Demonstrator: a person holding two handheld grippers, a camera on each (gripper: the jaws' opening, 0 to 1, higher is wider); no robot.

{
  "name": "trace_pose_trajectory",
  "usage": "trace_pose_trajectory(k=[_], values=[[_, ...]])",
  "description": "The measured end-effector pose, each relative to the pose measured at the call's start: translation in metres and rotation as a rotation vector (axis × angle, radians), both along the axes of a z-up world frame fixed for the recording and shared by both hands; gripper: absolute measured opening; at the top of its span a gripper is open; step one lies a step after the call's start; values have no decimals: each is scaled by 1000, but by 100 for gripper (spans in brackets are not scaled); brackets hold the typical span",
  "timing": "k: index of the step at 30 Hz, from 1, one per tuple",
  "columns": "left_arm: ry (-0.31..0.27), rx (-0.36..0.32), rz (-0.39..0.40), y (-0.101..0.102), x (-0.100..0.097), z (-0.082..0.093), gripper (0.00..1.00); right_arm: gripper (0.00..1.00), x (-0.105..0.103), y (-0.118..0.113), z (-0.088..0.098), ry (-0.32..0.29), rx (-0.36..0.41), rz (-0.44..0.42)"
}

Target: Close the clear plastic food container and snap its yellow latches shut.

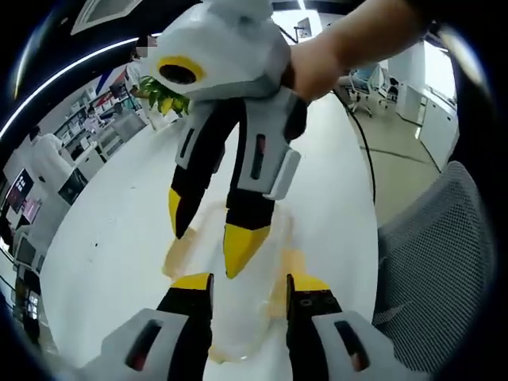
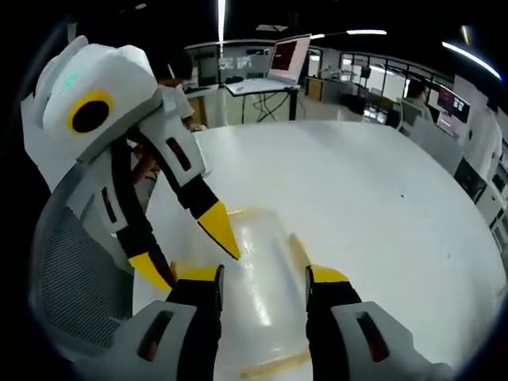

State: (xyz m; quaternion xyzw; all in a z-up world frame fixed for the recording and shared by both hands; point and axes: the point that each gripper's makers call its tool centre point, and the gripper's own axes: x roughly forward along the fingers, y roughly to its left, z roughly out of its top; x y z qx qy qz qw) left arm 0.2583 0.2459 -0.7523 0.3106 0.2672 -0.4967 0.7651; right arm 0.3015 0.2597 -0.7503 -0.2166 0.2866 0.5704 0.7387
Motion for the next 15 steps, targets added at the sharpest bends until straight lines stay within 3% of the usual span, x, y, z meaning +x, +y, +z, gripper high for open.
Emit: trace_pose_trajectory(k=[9, 11, 12, 15], values=[[-18, 42, -24, -2, 0, -10, 34, 40, 13, 0, -10, 12, -82, 61], [-22, 48, -29, -3, 0, -11, 36, 39, 15, -1, -13, 35, -93, 70], [-25, 47, -28, -4, 1, -12, 36, 38, 14, -1, -14, 77, -94, 78], [-42, 56, -43, -4, 3, -14, 35, 40, 18, -3, -17, 88, -125, 116]])
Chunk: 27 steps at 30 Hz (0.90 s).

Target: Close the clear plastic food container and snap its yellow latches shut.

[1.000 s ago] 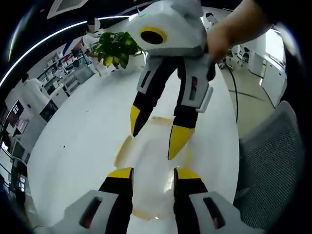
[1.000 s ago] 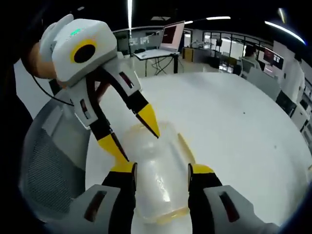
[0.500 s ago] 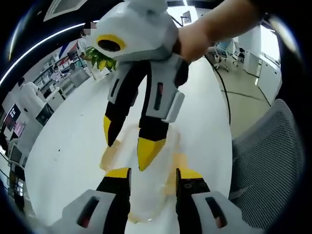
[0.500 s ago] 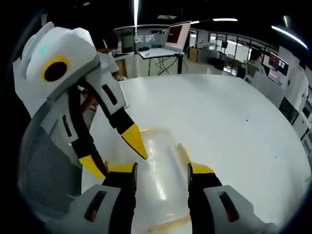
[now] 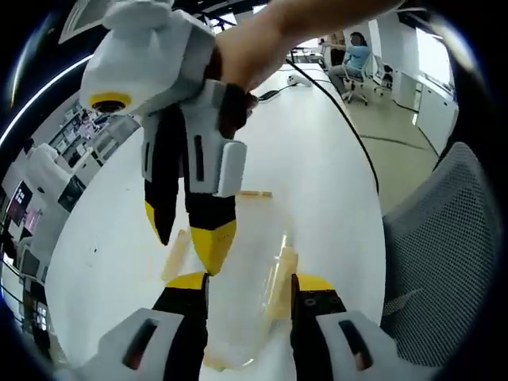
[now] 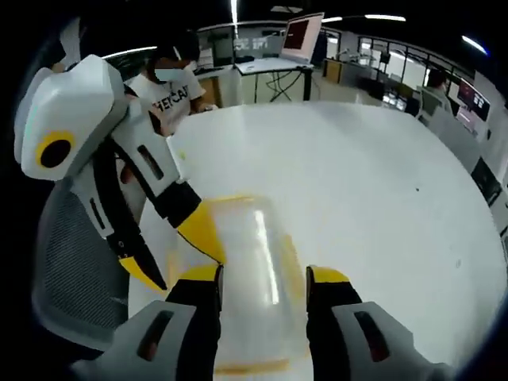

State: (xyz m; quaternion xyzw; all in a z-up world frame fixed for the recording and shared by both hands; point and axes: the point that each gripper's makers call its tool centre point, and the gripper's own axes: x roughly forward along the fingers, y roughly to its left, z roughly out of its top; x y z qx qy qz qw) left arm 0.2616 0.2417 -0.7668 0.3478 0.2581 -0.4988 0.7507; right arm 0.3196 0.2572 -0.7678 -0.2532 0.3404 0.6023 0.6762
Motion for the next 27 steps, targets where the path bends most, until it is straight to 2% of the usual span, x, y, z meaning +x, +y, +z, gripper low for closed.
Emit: trace_pose_trajectory(k=[3, 6, 9, 12, 14, 19, 21, 24, 27], values=[[-8, 25, -18, 0, 0, -6, 36, 41, 4, -1, -3, 25, -30, 27], [-18, 53, -39, 0, -2, -10, 36, 40, 1, 2, -5, 81, -58, 72], [-32, 56, -48, -1, -1, -10, 36, 35, -3, 0, -11, 118, -124, 129], [-40, 57, -54, -1, 0, -10, 36, 36, -2, 1, -11, 169, -188, 135], [-39, 54, -54, 0, 0, -10, 36, 36, -2, 2, -12, 174, -225, 164], [-44, 50, -58, 1, 0, -11, 36, 36, -1, 3, -16, 231, -346, 198], [-38, 48, -56, 1, 1, -11, 35, 36, -2, 3, -18, 245, -374, 211], [-33, 47, -52, 1, 1, -11, 35, 34, -3, 3, -18, 224, -407, 266], [-40, 47, -49, 1, 1, -12, 35, 32, -4, 3, -18, 225, -422, 260]])
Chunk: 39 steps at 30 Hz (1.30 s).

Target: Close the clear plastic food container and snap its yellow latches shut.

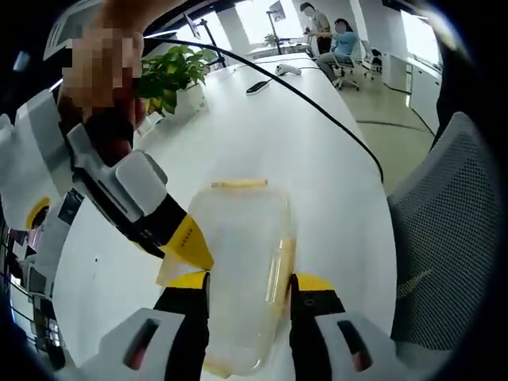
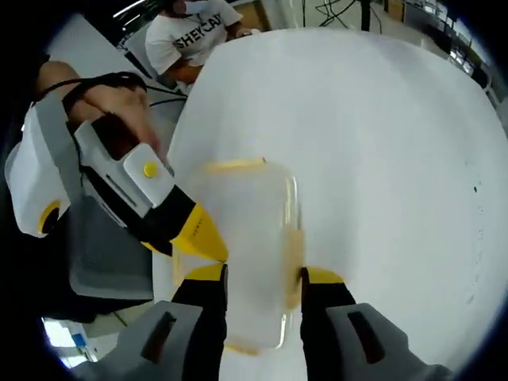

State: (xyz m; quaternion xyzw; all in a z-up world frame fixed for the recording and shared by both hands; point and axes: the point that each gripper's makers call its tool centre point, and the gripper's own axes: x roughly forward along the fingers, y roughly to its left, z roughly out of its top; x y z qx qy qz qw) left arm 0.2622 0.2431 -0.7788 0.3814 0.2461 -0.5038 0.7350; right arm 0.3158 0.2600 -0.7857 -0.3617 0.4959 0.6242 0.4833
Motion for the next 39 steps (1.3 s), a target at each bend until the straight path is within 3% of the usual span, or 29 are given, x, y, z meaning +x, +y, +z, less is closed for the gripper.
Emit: trace_pose_trajectory(k=[7, 15, 16, 18, 30, 39], values=[[-7, 3, -3, 0, 2, 0, 33, 31, 0, -1, 0, 1, -5, -9], [-21, -11, -10, 0, 0, 1, 31, 28, -4, -2, -1, 13, -67, -8], [-25, -34, 24, 6, 0, 2, 30, 28, -4, -3, -2, 7, -74, -8], [-39, -10, -3, 10, 3, 5, 30, 28, -3, -1, -2, 13, -68, -14], [-20, -10, 18, 7, 7, 5, 32, 30, -4, 3, -2, 4, -131, -8], [-24, -6, 28, 3, 6, 3, 33, 32, -2, 3, 0, -9, -100, -10]])
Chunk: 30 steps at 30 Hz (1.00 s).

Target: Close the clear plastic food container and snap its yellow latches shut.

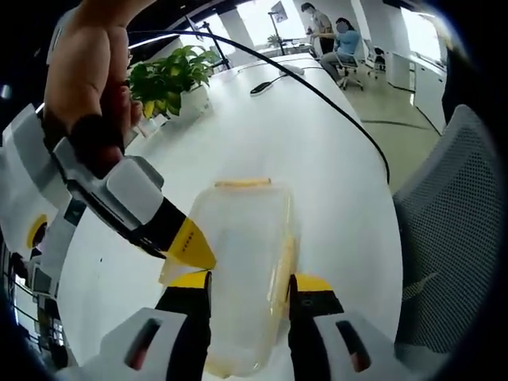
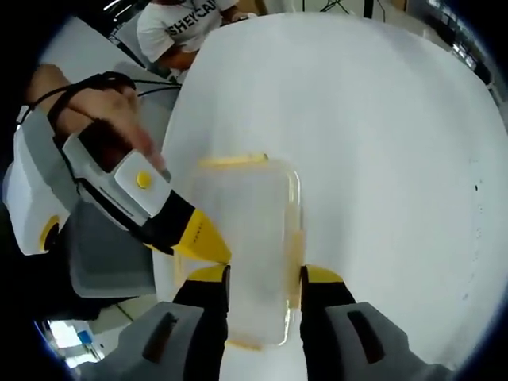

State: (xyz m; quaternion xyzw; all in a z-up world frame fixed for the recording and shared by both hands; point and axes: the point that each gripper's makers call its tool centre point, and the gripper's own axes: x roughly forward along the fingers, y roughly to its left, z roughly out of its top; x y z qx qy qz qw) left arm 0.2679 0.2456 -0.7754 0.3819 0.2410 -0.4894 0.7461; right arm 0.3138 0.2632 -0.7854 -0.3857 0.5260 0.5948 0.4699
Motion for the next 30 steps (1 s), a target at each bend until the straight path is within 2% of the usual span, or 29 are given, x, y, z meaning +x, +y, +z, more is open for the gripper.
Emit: trace_pose_trajectory(k=[6, 12, 24, 26, 29, 30], values=[[28, -14, 5, -2, 0, 1, 33, 32, -1, 0, 2, -38, -11, 10], [47, -6, -5, -4, -2, 1, 34, 33, 0, -2, 2, -48, -5, 2], [181, -30, -31, -7, -14, 2, 50, 33, 1, -3, 6, -109, 52, -1], [194, -21, -33, -7, -17, 1, 55, 35, 6, -2, 7, -150, 82, 19], [213, 7, -7, -5, -19, 0, 66, 47, 16, -2, 9, -219, 122, 10], [215, 8, 7, -4, -19, 0, 70, 54, 15, -4, 8, -216, 133, -7]])
